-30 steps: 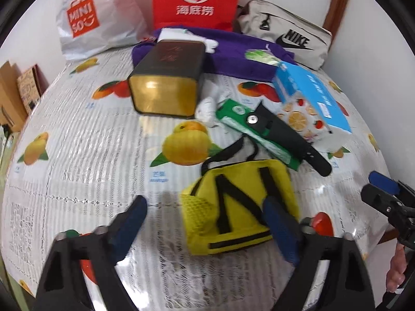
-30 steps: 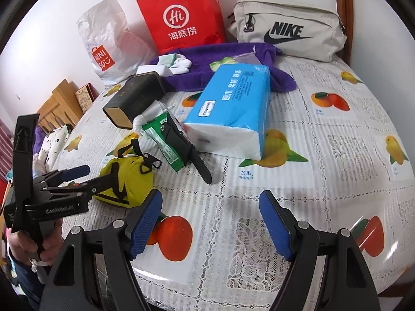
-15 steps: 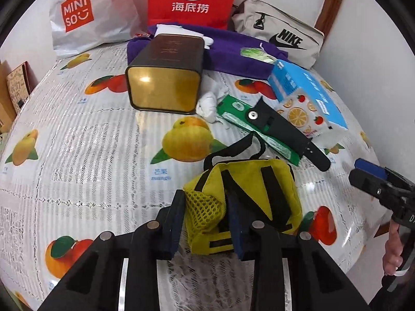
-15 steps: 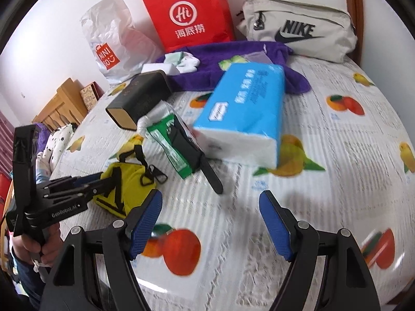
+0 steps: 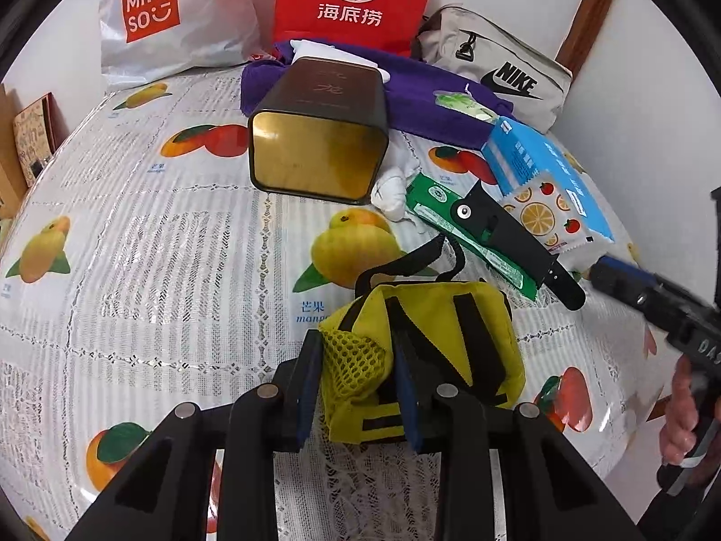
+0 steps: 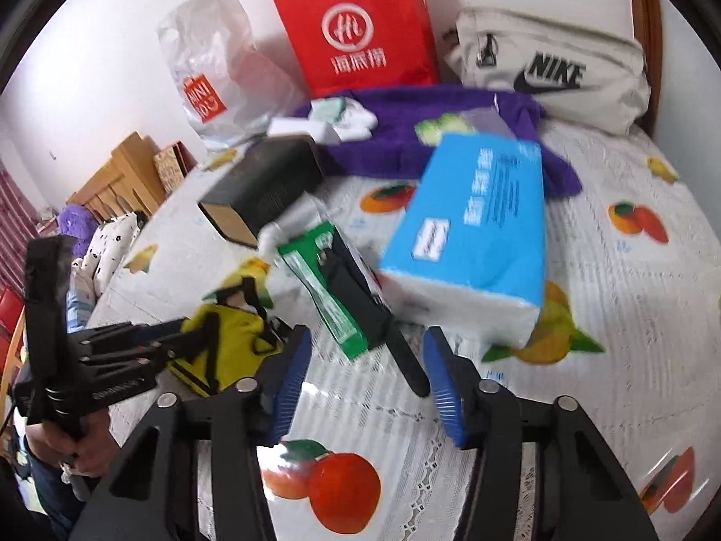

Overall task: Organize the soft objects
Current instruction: 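Hold the yellow bag with the left tool while the right tool grasps the orange-print sachet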

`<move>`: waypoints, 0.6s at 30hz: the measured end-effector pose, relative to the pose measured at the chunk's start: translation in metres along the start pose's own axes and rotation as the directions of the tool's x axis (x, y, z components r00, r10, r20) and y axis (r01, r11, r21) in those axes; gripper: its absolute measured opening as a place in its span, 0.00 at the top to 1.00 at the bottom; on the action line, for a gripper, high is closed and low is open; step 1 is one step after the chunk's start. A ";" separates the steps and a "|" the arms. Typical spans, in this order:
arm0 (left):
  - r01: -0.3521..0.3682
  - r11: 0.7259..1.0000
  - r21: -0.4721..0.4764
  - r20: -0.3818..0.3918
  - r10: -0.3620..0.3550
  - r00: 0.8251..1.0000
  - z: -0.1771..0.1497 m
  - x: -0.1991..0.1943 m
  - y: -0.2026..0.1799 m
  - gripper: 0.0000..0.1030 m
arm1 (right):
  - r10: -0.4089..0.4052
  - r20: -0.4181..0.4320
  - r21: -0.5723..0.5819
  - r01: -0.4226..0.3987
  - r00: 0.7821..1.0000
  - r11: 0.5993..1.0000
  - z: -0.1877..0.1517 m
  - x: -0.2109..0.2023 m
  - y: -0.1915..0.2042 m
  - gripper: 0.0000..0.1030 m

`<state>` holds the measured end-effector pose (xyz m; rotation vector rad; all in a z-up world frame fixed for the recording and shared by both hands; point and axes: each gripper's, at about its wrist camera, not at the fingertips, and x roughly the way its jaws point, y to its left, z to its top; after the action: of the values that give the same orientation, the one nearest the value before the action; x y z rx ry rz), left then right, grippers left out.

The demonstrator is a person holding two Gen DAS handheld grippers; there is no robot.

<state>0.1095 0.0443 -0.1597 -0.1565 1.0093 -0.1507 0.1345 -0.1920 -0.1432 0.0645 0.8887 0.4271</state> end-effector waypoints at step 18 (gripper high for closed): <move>0.052 0.999 -0.007 -0.006 -0.052 0.999 0.004 0.004 0.005 0.71 | -0.064 -0.039 -0.063 0.062 0.997 0.996 0.022 0.031 0.014 0.81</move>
<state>0.1151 0.0486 -0.1620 -0.1888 1.0122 -0.1951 0.1639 -0.1644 -0.1487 -0.0288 0.9144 0.3979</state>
